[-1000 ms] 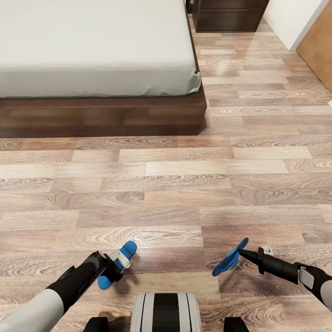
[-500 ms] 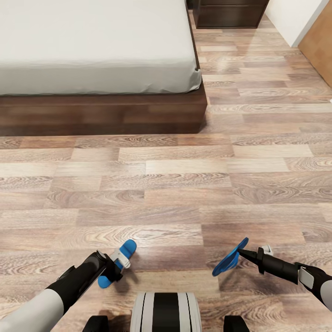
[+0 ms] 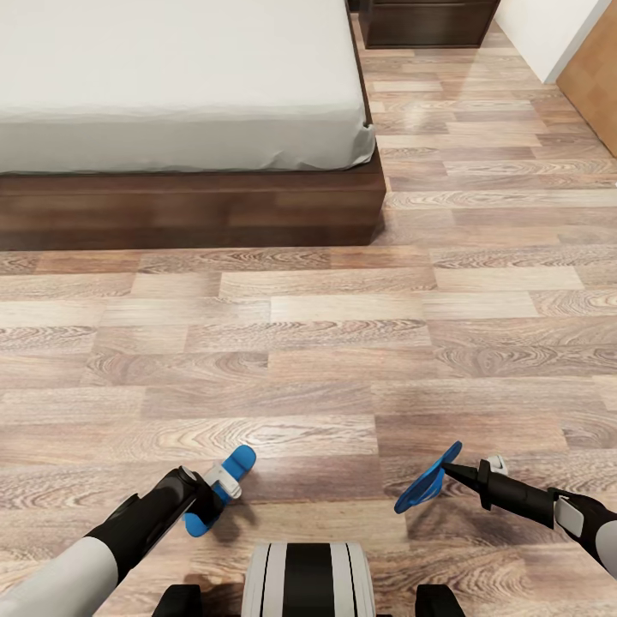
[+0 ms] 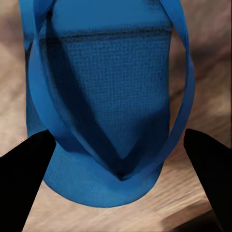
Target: In the bedroom, move the book from the bed onto either nightstand, and place the two sandals side by side next to the bed.
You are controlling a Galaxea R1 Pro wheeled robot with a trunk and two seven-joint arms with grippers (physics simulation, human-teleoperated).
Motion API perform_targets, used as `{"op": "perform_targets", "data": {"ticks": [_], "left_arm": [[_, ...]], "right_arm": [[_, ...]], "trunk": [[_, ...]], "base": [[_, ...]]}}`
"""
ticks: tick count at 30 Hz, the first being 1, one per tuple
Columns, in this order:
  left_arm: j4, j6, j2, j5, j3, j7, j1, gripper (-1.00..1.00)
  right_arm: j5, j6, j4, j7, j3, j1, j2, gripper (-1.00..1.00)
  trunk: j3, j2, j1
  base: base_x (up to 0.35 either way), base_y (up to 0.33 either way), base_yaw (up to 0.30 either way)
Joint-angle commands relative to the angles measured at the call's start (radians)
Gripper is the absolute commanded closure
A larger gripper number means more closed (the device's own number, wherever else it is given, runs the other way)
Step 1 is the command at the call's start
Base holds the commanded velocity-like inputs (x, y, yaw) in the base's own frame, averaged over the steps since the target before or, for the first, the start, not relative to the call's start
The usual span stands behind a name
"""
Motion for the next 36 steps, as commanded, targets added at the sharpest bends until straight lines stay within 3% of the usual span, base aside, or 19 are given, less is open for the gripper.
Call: {"op": "perform_targets", "data": {"ticks": [1,36], "left_arm": [[-0.001,0.003,0.002,-0.009,-0.003,-0.004,-0.001,1.0],[-0.004,0.001,0.007,-0.009,0.005,-0.004,-0.001,1.0]], "right_arm": [[-0.01,0.012,0.004,0.008,0.007,-0.001,0.0,1.0],[-0.01,0.012,0.004,0.007,0.008,-0.001,0.0,1.0]], "trunk": [[-0.001,0.0,0.0],[-0.001,0.0,0.0]], "base": [[0.0,0.0,0.0],[0.0,0.0,0.0]]}}
